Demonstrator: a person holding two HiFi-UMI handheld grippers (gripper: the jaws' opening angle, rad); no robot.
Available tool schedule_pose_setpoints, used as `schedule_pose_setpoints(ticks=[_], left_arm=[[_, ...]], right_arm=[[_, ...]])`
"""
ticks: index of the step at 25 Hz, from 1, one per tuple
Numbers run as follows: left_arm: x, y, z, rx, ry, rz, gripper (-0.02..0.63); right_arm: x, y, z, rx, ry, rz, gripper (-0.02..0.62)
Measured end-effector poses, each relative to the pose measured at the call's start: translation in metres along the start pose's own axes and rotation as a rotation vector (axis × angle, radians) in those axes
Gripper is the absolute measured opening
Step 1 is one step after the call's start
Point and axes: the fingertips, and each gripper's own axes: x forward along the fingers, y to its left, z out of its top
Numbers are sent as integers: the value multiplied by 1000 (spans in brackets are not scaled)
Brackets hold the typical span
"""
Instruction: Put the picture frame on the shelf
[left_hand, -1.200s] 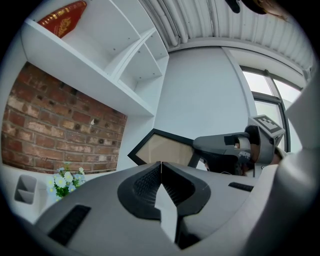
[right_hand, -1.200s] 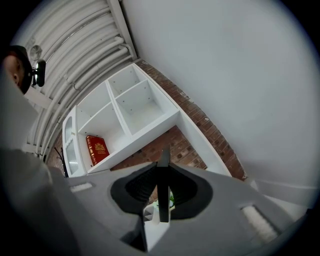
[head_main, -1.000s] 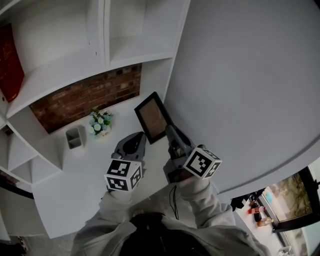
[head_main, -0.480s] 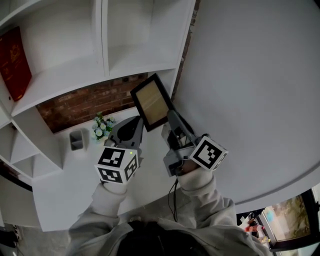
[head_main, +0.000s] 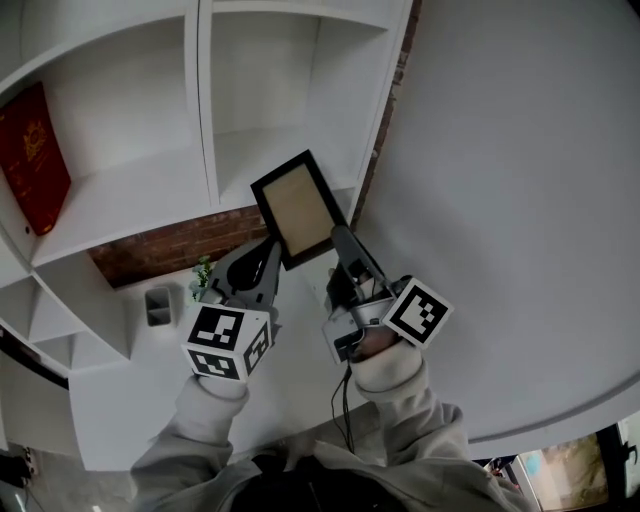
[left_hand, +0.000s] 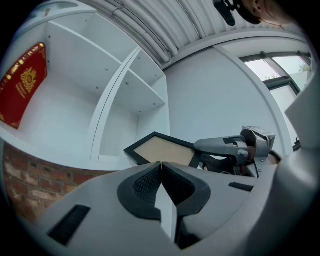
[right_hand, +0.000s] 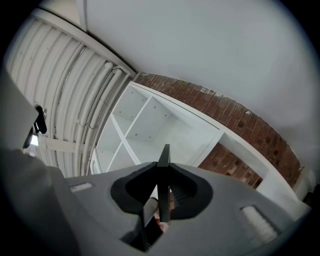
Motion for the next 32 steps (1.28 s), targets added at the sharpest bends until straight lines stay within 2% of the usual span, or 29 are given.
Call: schedule_pose_setpoints(ticks=[10,14,20,22,27,29,30,32], left_arm=[[22,25,17,4,5,16,6],[29,37,28,-10,-9,22,6],[29,45,37,9,-16,18,6],[28,47,38,10,-19,19,6],[25,48,41,14,-31,22,6],[23,49,42,13,-35,25,6],[22,50,42,12,-36,26,6],[21,50,41,11,-34,28,6]], right_arm=[[51,-38,6,141,-22,-90,66],[77,-41,-3,241,-24,-93,66],[107,-35,-5,264,-28,-83,66],[114,-35,-4,246,-23,-91,70],[116,-55,-3,95,-6,-244,141],[115,-59,-4,51,4,-273,149],[115,-59,-5,27,10,-282,166],[116,-58,-5,-41,26,-306,260]])
